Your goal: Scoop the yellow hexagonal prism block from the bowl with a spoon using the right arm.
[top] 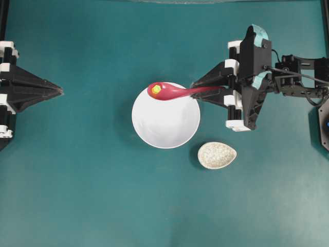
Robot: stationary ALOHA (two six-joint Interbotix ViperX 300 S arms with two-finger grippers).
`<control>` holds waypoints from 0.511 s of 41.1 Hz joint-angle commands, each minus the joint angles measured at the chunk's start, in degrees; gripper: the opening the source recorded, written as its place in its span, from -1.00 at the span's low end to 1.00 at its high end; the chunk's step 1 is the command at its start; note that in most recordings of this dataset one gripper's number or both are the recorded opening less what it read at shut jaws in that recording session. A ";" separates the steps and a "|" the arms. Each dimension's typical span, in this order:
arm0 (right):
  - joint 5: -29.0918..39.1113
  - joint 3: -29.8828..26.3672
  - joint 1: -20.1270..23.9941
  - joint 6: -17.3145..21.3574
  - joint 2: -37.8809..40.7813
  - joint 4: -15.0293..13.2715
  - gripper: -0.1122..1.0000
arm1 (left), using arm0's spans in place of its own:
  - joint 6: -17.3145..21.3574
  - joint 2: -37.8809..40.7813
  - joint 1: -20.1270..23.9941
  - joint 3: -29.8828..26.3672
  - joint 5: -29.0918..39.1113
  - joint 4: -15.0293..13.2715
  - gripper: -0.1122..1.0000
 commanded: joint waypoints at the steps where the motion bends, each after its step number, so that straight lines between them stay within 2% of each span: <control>1: -0.70 -1.49 0.18 -0.09 -1.49 -0.09 -0.35 | 0.00 0.26 0.09 -1.58 -0.70 0.00 -0.79; 21: -5.10 -0.44 0.53 -0.09 -2.90 -0.26 -0.35 | -0.35 0.26 0.09 -1.58 -0.70 0.09 -0.79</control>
